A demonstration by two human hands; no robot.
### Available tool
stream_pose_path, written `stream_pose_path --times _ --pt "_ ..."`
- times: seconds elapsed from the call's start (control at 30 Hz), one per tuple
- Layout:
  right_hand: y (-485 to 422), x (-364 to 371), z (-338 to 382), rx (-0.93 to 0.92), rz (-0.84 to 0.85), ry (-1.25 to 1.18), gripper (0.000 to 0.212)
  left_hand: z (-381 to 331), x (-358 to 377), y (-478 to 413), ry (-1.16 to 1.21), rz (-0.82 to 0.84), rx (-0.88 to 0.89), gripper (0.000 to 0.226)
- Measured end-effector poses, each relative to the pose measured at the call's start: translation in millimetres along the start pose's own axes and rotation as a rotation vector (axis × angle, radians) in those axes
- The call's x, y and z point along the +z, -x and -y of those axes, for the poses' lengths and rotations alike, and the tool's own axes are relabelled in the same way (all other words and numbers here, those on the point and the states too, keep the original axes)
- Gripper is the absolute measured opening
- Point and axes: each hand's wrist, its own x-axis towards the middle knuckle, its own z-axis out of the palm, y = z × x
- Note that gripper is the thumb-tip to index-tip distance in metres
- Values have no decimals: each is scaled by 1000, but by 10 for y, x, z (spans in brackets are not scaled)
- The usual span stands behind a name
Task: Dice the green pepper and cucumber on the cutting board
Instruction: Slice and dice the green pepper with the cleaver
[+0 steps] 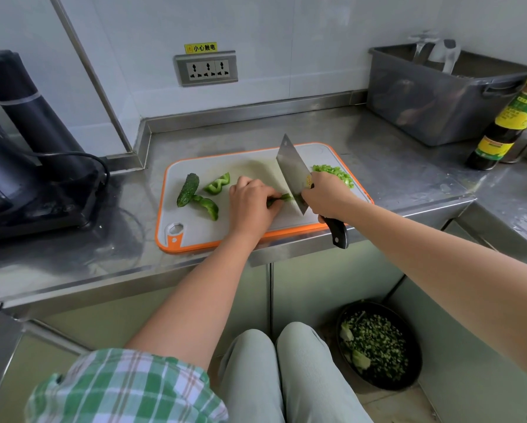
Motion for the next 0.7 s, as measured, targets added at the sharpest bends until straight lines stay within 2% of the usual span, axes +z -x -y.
stream_pose_path --times 0.2,0.37,0.5,0.63,0.7 --pt "43 -82 53 -1 79 74 5 3 1 -1 24 -1 -8 13" --pt "14 1 70 -9 68 124 14 -1 0 3 34 14 -8 14" --pt "-31 49 22 11 22 15 5 2 -13 1 26 17 -1 18" --pt "-39 1 -29 17 5 -62 6 28 -42 5 40 -18 -24 33" --pt "-26 -49 -13 13 28 -61 5 46 -60 14 12 -18 -43 32"
